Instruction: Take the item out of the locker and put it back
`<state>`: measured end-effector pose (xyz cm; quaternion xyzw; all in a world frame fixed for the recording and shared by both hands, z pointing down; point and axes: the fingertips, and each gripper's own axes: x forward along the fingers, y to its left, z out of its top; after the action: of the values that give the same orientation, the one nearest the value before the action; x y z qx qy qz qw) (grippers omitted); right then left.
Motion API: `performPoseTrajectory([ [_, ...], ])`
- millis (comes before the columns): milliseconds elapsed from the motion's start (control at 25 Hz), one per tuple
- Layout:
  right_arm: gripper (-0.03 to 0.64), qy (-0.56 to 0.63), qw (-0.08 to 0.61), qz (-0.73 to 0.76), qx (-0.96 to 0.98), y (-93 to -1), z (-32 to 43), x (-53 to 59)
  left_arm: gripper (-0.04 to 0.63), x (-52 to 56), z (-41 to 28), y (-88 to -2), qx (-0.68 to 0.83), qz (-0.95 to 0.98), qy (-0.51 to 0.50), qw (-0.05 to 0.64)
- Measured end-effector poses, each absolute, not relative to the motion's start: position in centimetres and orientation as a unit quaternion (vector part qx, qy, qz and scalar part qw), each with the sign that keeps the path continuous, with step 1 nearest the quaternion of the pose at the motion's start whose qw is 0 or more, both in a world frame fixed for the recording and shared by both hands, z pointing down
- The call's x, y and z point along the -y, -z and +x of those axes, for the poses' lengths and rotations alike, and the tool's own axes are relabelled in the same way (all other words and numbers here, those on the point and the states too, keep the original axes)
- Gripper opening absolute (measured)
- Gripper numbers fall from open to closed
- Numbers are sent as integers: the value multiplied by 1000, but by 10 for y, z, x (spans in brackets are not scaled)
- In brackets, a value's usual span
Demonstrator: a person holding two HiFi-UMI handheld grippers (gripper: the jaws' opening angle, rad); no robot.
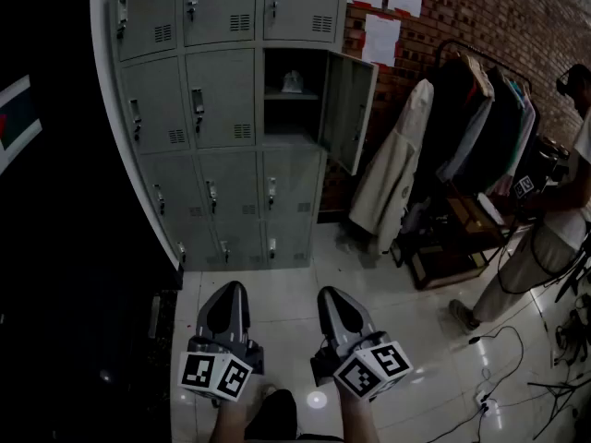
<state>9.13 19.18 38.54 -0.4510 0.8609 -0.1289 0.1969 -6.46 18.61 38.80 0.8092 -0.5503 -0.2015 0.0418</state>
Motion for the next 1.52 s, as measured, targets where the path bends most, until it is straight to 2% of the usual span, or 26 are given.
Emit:
performPoseTrajectory([
  [240,2,111,189,-452,-865,-398,89,-112,3,-100,-61,-393,536,817,209,26],
  [440,2,96,197,-451,-865,-396,76,0,3,17,-75,-392,531,821,210,10],
  [840,2,43,190,-453,-870,-326,29,225,3,247,-126,-311,524,818,235,-31],
  [1200,2,26,173,-479,-860,-316,39,326,3,349,-116,-322,521,828,206,-20],
  [1520,2,23,156,-463,-872,-315,31,378,3,385,-106,-321,526,827,198,-21],
])
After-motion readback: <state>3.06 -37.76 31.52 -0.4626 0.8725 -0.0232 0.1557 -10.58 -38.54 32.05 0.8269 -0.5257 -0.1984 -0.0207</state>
